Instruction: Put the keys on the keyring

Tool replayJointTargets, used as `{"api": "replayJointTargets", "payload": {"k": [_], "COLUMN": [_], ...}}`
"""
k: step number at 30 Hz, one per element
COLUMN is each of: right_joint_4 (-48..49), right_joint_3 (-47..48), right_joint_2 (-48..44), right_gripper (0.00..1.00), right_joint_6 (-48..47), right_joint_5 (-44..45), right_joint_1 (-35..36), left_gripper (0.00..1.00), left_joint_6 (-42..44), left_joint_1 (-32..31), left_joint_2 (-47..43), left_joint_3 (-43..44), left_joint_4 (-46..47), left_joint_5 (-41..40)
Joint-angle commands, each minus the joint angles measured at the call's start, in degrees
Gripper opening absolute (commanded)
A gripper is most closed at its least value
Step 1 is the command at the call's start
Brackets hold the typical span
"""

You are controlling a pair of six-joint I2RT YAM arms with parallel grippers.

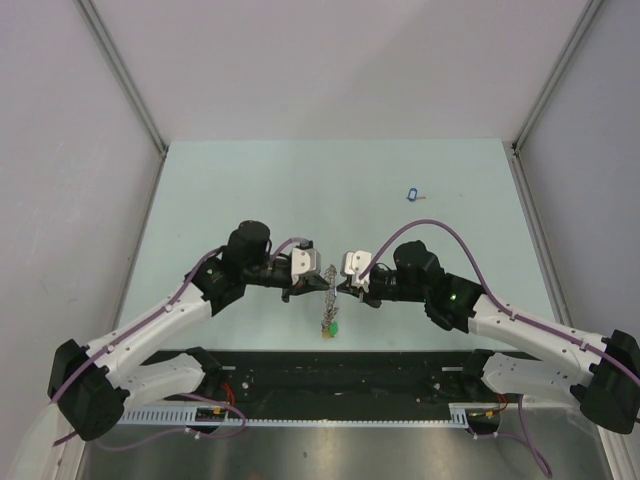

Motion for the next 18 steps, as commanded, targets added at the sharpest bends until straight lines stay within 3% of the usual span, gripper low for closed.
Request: {"api": "replayJointTargets", "payload": {"k": [1,18], "right_joint_4": [3.73,3.64], "right_joint_3": [0.93,0.93], "right_joint_2": [-1.17,-1.17], "right_gripper": [0.0,0.0], "right_joint_6": [-0.23,-0.75], "right_joint_5": [-1.06,1.76], "right_joint_1": [0.58,1.72], "left_gripper": [0.0,0.01], "left_joint_6": [0.0,-0.88], "left_joint_1": [0.02,-1.39], "left_joint_2": [0.37,3.18], "left_joint_3": [3.47,6.9], "left_joint_4": [1.22,-5.02], "left_joint_5": [-0.25,-4.21]}}
